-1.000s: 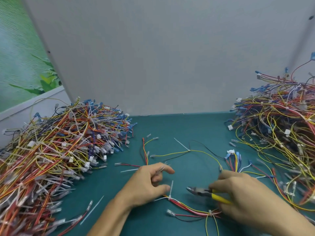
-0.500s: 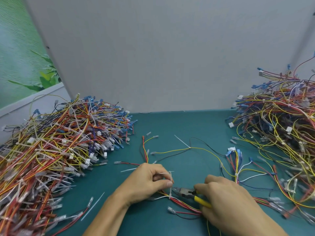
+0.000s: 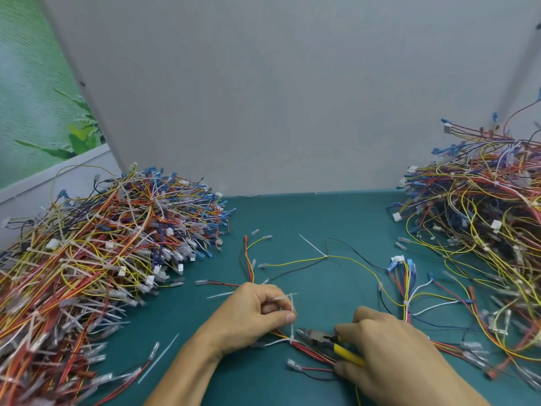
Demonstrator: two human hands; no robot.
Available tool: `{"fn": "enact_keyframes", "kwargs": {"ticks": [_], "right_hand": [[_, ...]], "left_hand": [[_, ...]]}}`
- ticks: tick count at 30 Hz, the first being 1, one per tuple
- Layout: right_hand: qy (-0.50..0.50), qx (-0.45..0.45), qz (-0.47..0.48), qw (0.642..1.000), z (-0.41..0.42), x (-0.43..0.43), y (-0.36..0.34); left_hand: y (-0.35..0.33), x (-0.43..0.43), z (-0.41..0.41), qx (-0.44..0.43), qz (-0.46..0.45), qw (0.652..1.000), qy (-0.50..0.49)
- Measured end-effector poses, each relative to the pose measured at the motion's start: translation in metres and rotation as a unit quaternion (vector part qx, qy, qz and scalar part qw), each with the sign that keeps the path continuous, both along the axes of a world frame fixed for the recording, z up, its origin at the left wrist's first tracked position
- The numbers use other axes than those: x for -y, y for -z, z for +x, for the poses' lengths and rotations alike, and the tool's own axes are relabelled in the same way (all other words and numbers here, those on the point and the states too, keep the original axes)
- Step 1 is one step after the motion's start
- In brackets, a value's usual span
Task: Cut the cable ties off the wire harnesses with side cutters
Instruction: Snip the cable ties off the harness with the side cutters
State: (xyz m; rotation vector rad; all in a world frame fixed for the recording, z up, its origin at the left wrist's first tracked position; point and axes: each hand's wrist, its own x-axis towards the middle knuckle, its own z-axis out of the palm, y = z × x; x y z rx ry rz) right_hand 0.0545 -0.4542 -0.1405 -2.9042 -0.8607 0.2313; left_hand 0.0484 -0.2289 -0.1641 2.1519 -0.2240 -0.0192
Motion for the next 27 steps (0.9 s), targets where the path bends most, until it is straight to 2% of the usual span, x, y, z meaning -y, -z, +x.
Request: {"fn": "enact_keyframes", "kwargs": {"ticks": [6, 27], "right_hand": [[-0.006, -0.011, 0.014, 1.0, -0.001, -0.004, -0.001], [-0.025, -0.008, -0.04, 0.999, -0.002, -0.011, 0.005]], "left_hand": [[0.001, -0.001, 0.0, 0.006, 0.006, 1.0, 0.002], [0.007, -0.002, 0.003, 0.013, -0.009, 1.0, -0.006]]}}
